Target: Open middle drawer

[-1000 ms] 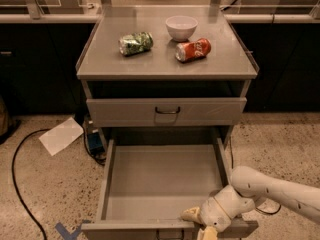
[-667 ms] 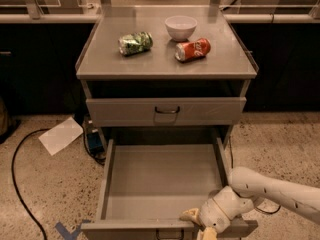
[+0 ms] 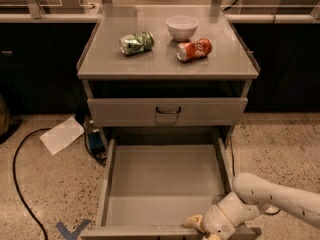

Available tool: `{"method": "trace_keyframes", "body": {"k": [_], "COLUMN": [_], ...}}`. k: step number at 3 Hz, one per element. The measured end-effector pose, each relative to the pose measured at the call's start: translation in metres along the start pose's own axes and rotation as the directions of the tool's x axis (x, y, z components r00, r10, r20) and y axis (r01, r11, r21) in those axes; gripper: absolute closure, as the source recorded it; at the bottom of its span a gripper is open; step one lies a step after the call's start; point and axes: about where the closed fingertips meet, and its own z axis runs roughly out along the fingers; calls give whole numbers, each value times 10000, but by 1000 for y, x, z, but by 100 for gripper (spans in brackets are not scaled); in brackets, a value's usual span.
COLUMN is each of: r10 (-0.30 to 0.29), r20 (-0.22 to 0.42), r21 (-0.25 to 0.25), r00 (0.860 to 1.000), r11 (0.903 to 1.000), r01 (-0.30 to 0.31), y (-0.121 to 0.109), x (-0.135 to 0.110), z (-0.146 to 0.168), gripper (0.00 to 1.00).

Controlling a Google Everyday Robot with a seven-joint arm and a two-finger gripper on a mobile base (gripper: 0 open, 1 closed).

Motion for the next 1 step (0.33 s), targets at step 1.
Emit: {"method": "trace_keyframes", "body": {"k": [1], "r10": [0], "r20": [0], "r21": [-1], "r00": [10000], "r11": [10000], "r01": [0], "y": [0], "x": [0], "z": [0], "gripper": [0]}}
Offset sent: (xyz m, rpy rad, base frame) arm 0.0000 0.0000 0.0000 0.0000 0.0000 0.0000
